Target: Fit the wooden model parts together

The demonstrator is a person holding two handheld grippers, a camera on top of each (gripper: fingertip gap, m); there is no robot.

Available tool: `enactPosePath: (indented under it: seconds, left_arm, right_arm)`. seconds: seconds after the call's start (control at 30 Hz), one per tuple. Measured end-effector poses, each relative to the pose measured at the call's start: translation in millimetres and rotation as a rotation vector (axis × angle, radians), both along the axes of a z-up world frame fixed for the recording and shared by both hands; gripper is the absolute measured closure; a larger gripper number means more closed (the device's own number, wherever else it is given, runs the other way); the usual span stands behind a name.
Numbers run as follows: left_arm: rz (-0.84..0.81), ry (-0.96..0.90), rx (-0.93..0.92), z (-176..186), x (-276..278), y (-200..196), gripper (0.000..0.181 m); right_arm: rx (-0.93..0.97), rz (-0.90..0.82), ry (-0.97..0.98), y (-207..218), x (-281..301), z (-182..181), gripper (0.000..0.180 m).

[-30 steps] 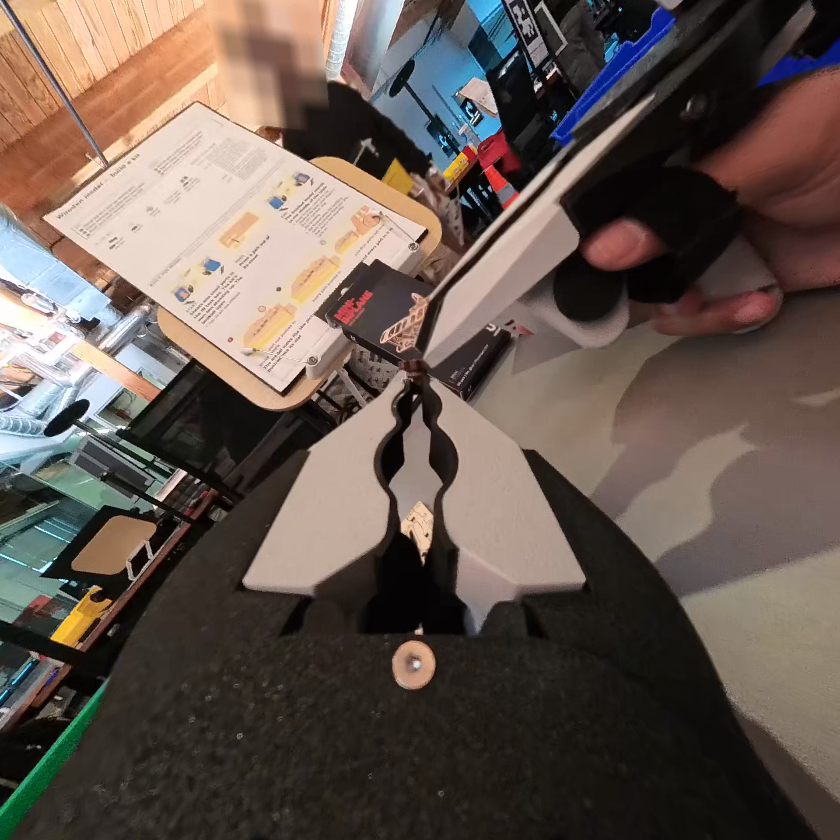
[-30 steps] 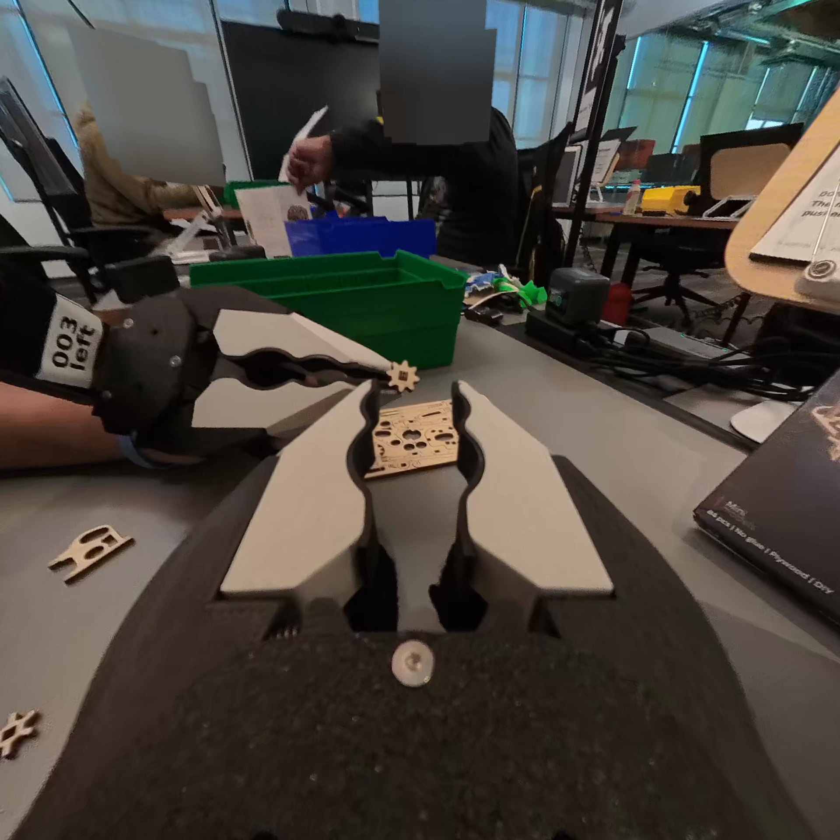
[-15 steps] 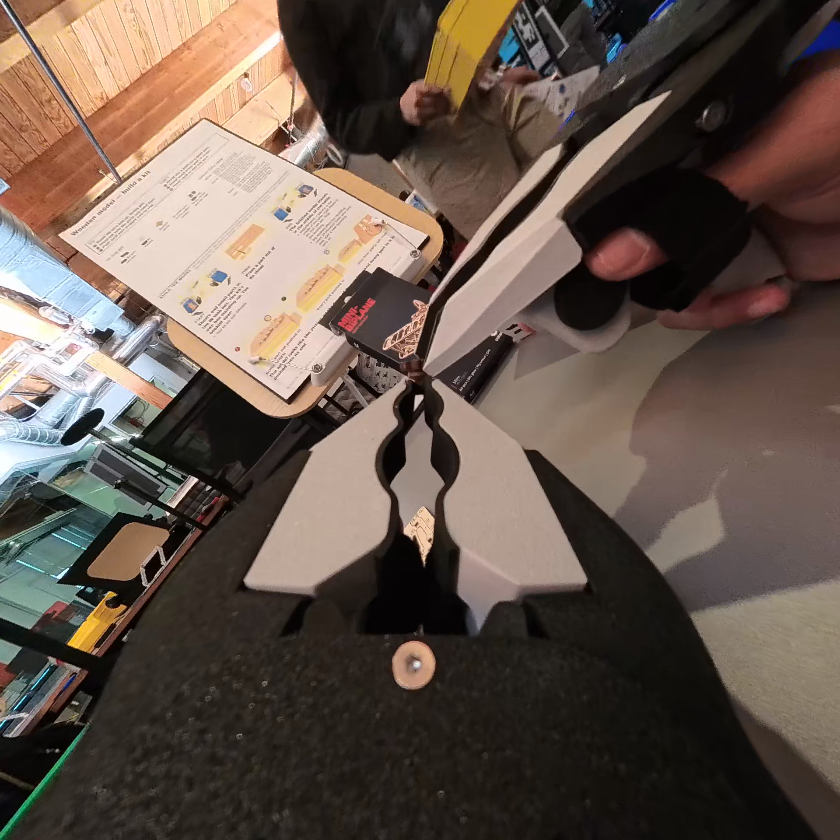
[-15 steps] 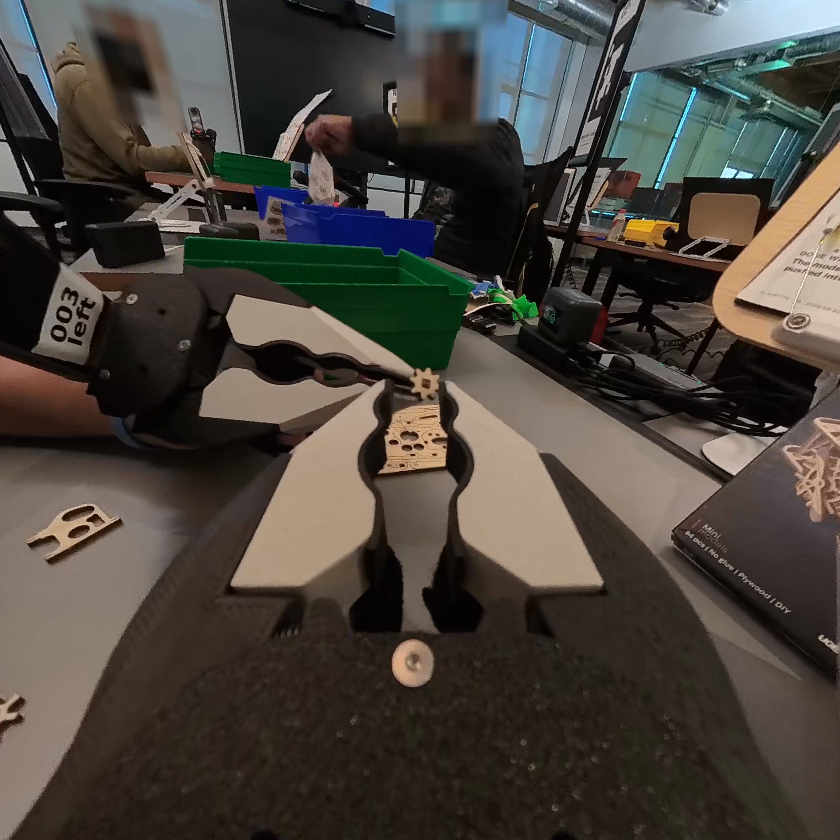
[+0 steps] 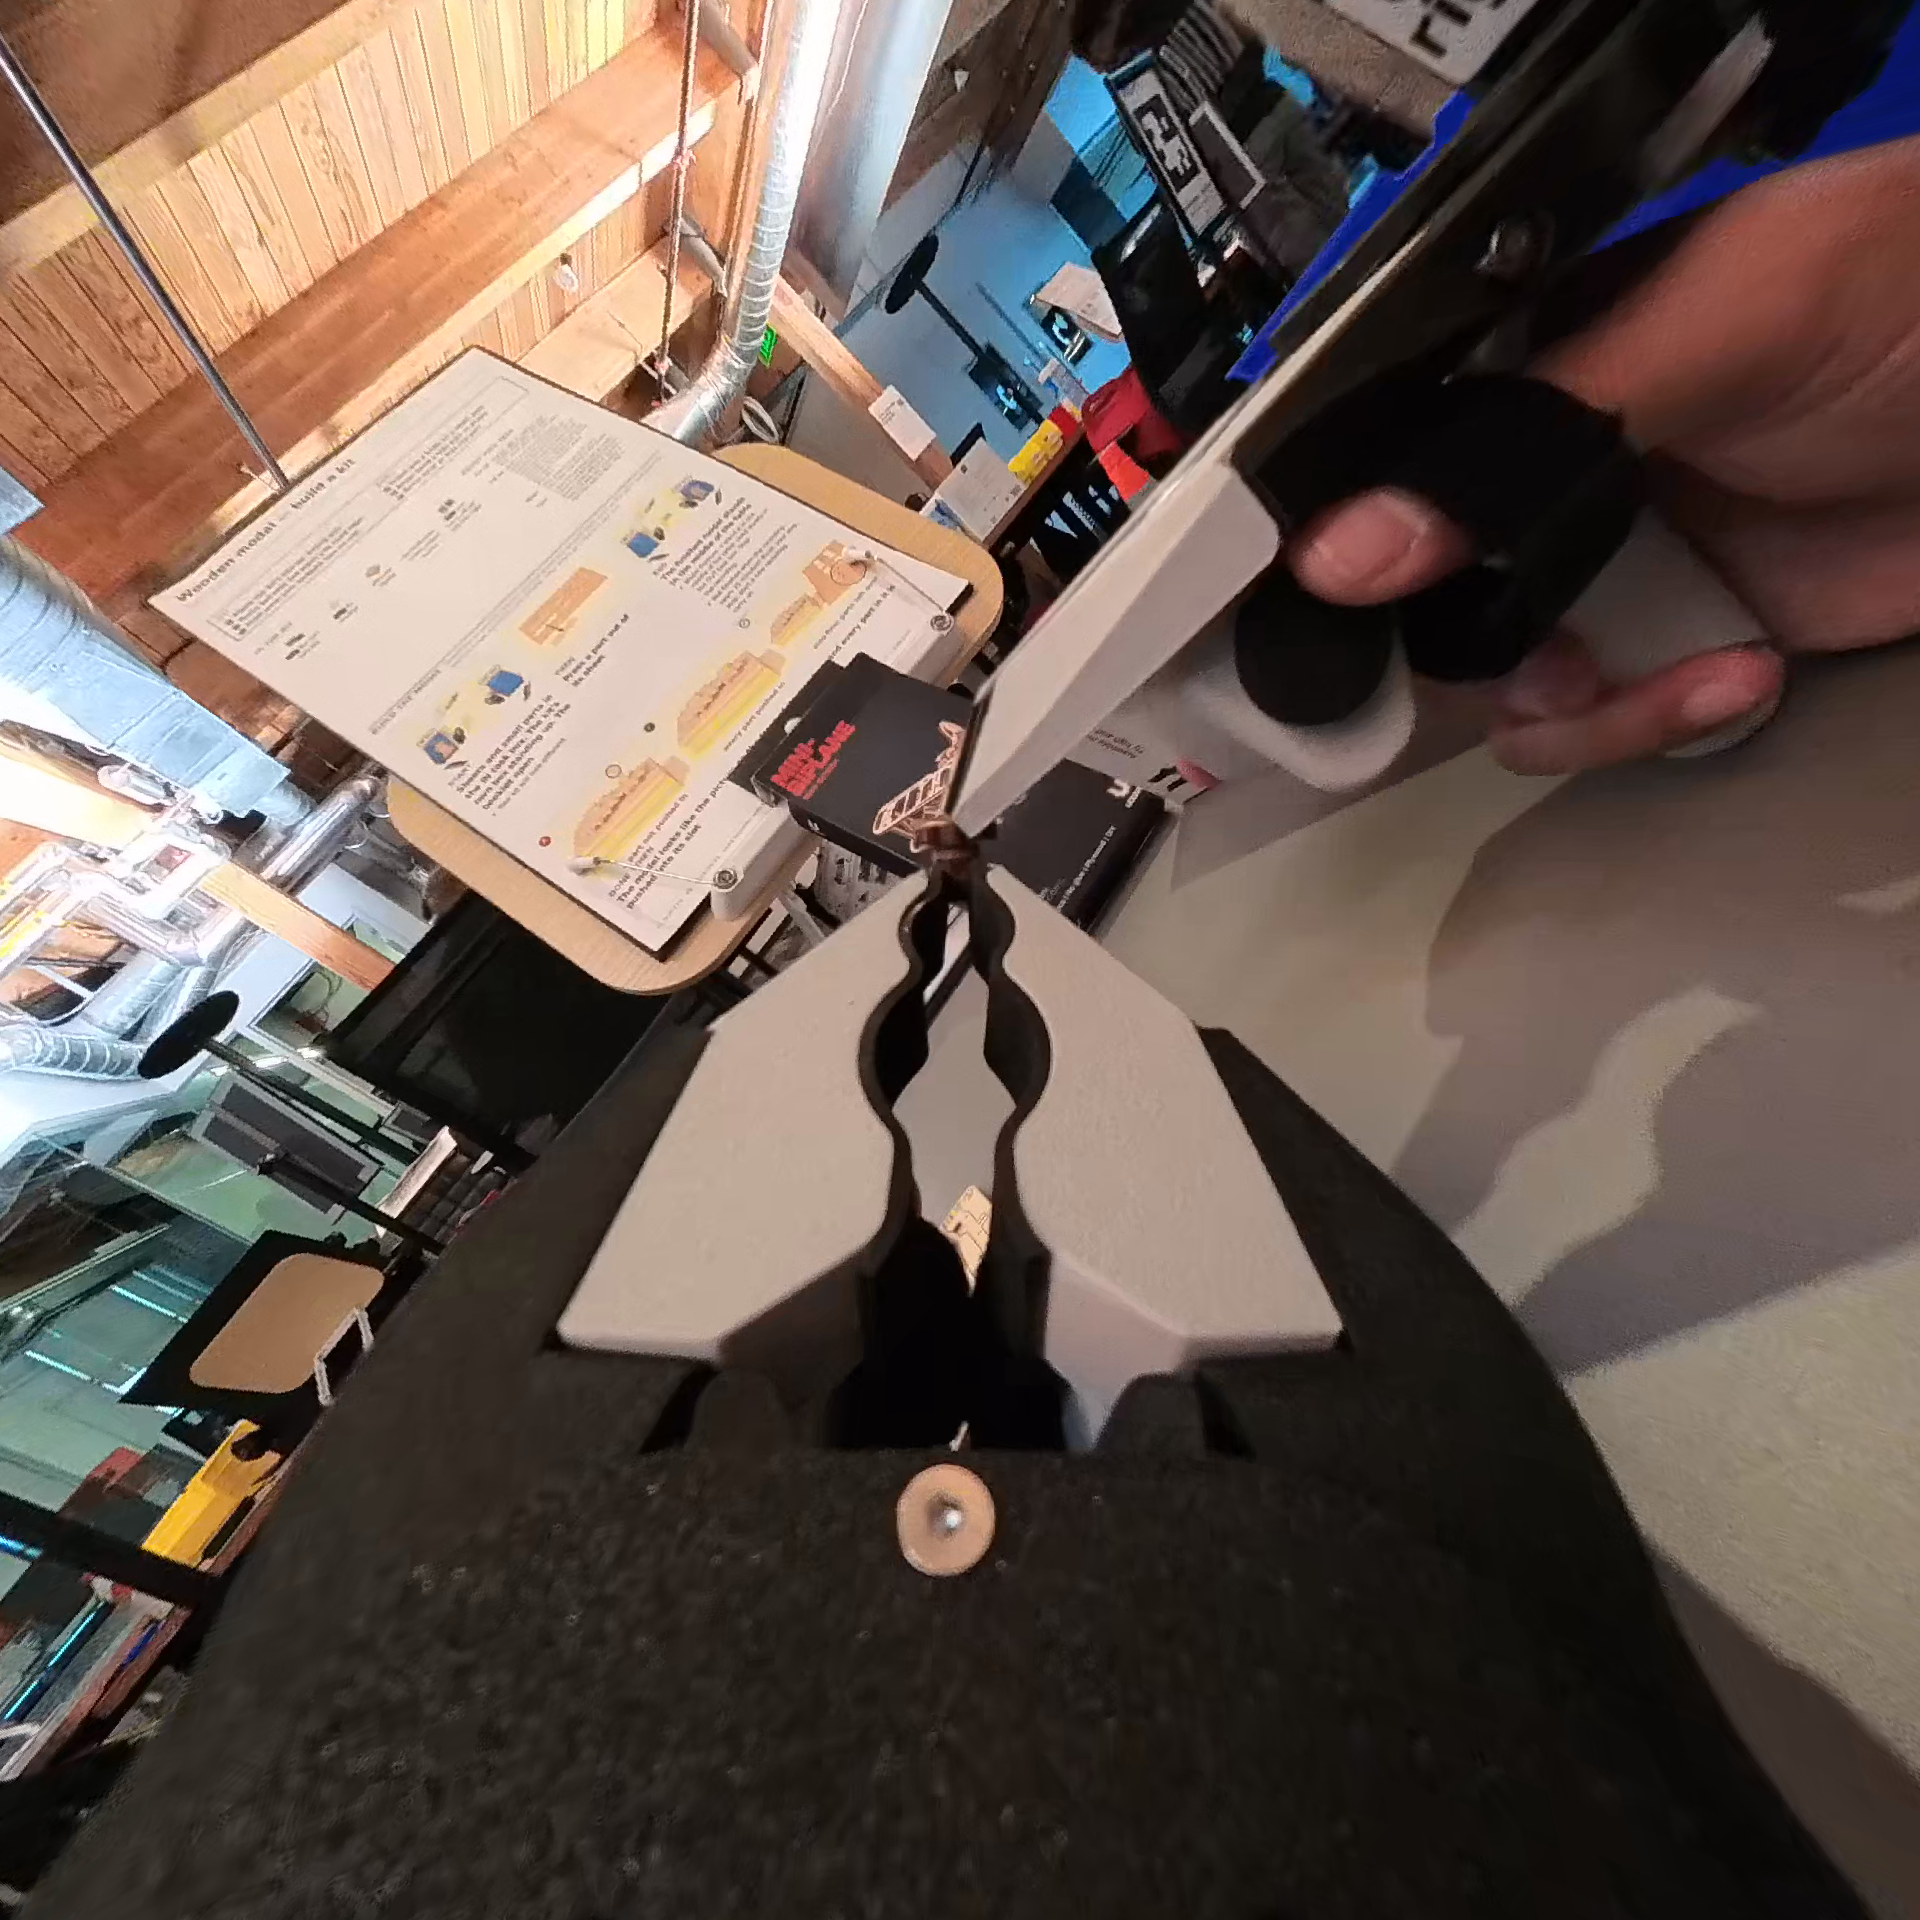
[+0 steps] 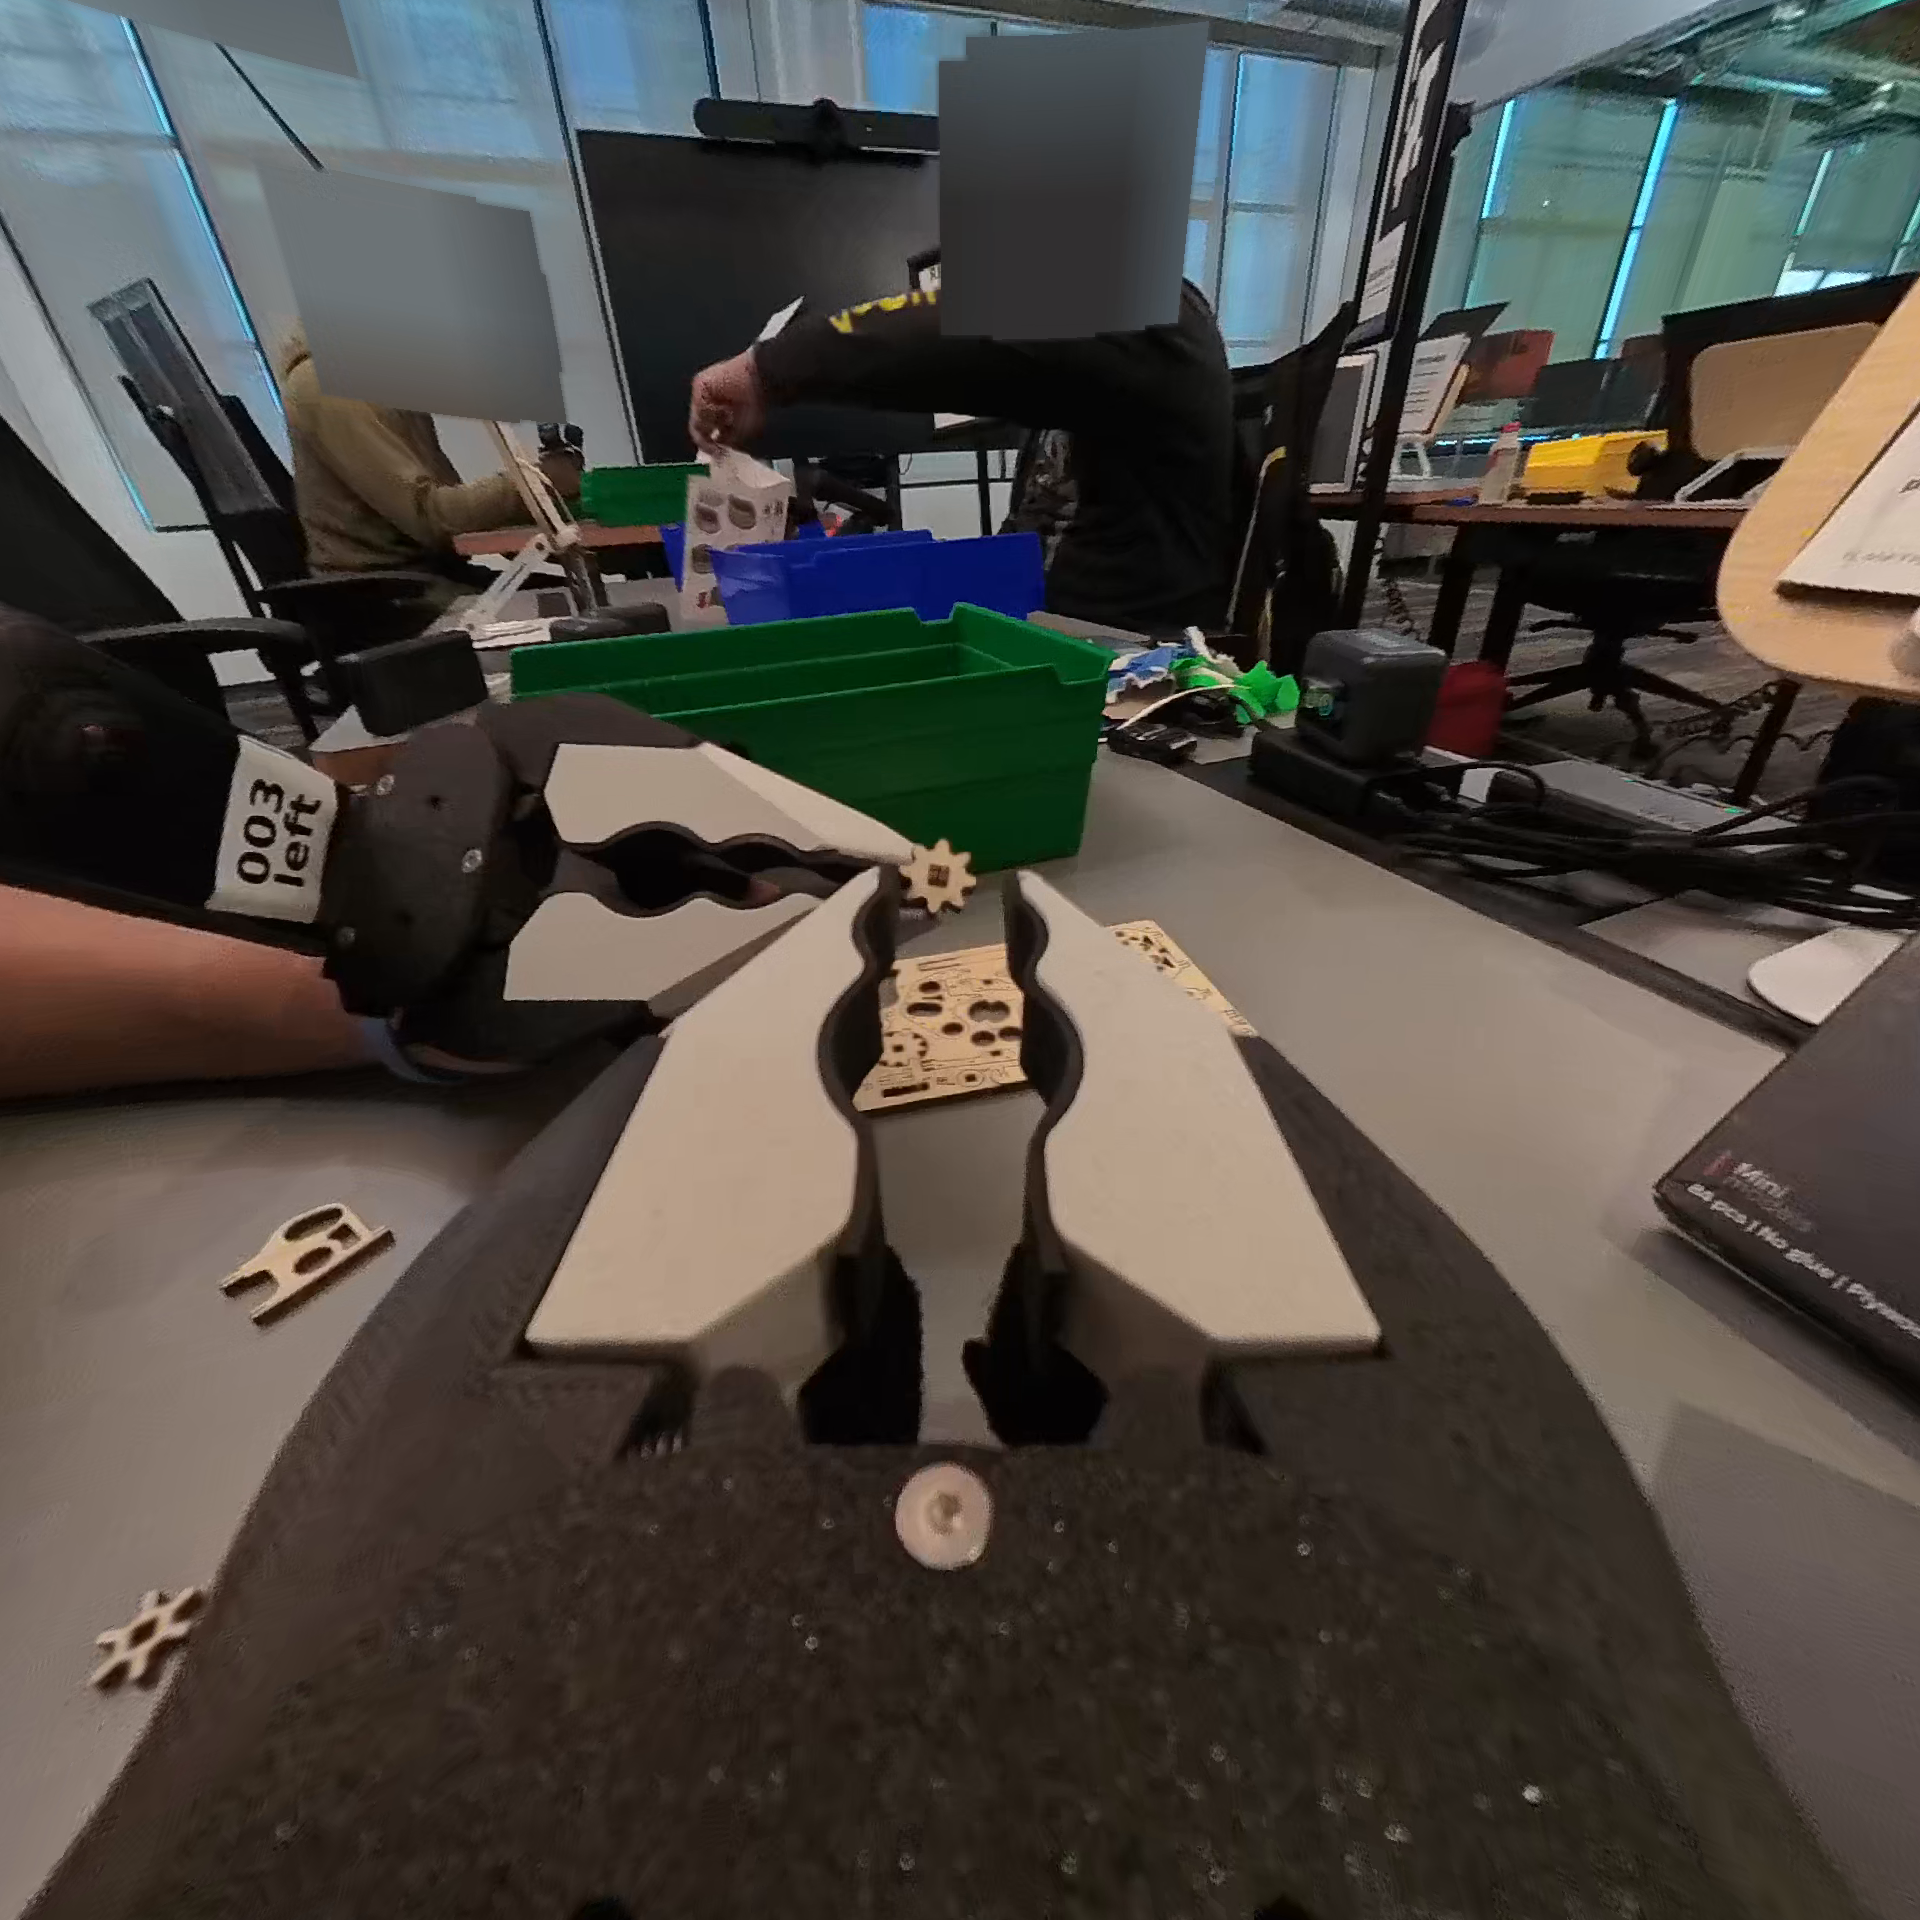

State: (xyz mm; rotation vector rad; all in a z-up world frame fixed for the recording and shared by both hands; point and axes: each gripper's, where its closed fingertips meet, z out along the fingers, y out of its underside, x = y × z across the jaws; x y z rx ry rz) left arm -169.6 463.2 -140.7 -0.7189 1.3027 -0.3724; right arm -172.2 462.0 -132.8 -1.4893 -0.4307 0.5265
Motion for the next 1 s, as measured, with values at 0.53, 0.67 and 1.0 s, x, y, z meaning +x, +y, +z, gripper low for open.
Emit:
enactPosePath:
  seconds: [0.53, 0.67, 1.0]
  left_arm:
    - [-0.012, 0.019, 0.070, 2.1, -2.1, -10.4, 0.180]
    - [0.011, 0.031, 0.098, 2.5, -2.3, -10.3, 0.181]
    - [-0.049, -0.098, 0.088, 22.4, -7.6, -12.5, 0.180]
  right_arm:
    - [-0.068, 0.098, 0.091, -9.2, -7.4, -2.1, 0.167]
    - [-0.084, 0.110, 0.103, -8.9, -8.1, -3.1, 0.167]
    - [-0.076, 0.317, 0.346, -21.2, -12.7, 16.9, 0.153]
